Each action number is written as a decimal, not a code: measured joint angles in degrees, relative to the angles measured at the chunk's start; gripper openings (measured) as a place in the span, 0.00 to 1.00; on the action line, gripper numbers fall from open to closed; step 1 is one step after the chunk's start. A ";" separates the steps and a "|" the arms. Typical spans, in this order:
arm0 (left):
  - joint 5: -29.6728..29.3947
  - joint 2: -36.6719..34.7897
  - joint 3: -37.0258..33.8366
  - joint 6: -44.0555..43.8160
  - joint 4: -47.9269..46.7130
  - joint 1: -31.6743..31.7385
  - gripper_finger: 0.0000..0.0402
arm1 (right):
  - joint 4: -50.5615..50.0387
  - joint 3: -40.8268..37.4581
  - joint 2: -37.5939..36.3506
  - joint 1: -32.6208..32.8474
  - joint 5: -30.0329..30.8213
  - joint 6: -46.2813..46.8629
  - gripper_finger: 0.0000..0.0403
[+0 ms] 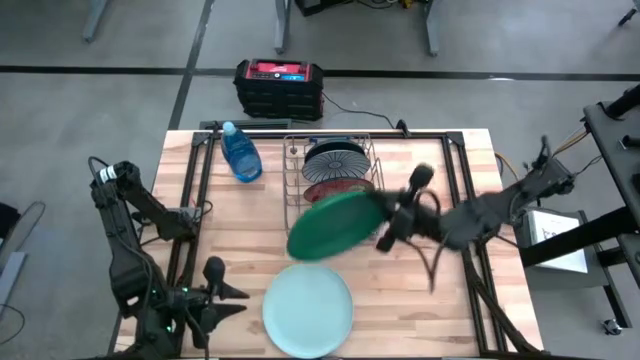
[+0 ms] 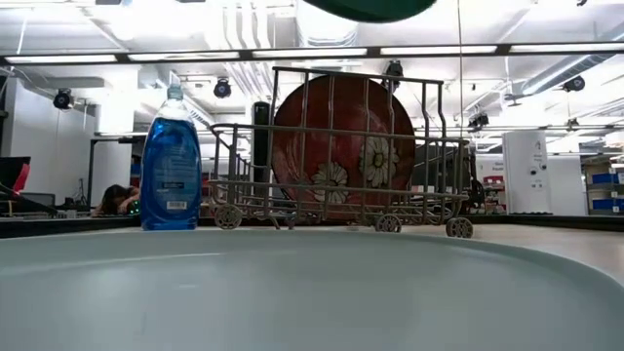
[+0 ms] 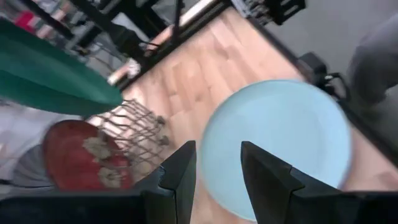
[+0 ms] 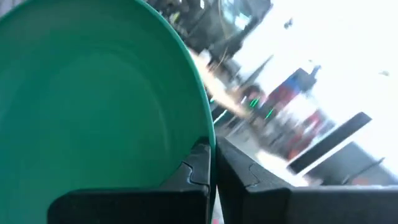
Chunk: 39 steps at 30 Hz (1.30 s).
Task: Sort dishes
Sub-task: Put the green plate into the gray dishwasher rack
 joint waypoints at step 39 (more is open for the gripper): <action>-16.45 0.08 -0.28 -5.51 -3.51 0.07 0.29 | 7.63 0.52 13.79 -39.52 -73.44 -95.27 0.00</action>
